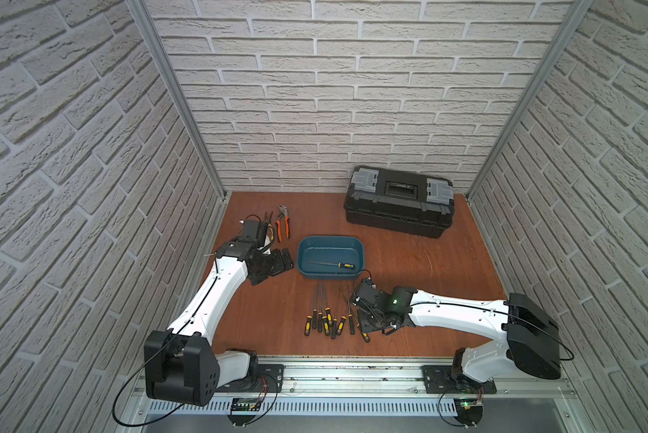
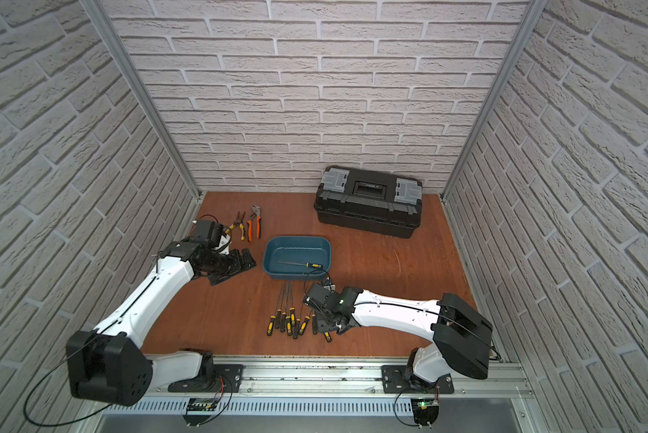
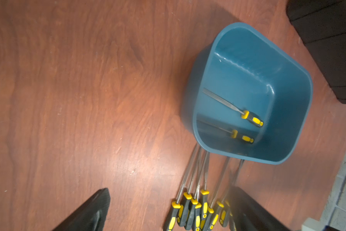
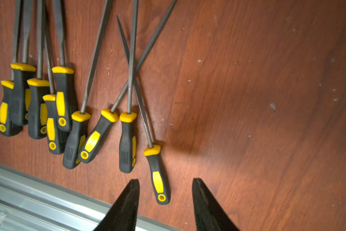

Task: Put the file tool into the storage box
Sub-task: Pick up the file tool from the center of the board.

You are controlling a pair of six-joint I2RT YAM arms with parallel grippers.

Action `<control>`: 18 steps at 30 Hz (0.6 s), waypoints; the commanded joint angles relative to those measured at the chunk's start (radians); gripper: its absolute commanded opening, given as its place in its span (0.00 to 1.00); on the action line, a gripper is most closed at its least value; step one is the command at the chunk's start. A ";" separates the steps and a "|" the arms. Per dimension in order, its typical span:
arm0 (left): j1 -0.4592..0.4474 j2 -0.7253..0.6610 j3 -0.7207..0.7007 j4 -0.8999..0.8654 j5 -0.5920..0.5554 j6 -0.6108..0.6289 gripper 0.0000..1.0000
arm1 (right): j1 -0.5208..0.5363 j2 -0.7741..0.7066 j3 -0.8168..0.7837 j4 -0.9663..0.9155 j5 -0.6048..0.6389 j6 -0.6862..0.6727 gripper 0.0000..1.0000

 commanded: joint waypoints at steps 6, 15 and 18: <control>0.000 -0.050 -0.051 0.068 0.061 -0.022 0.98 | 0.031 0.066 0.022 0.002 -0.017 -0.006 0.46; -0.018 -0.042 -0.048 0.043 0.074 0.000 0.98 | 0.048 0.158 0.085 -0.038 -0.005 -0.050 0.44; -0.026 -0.043 -0.048 0.040 0.069 0.007 0.98 | 0.047 0.185 0.099 -0.050 0.002 -0.053 0.42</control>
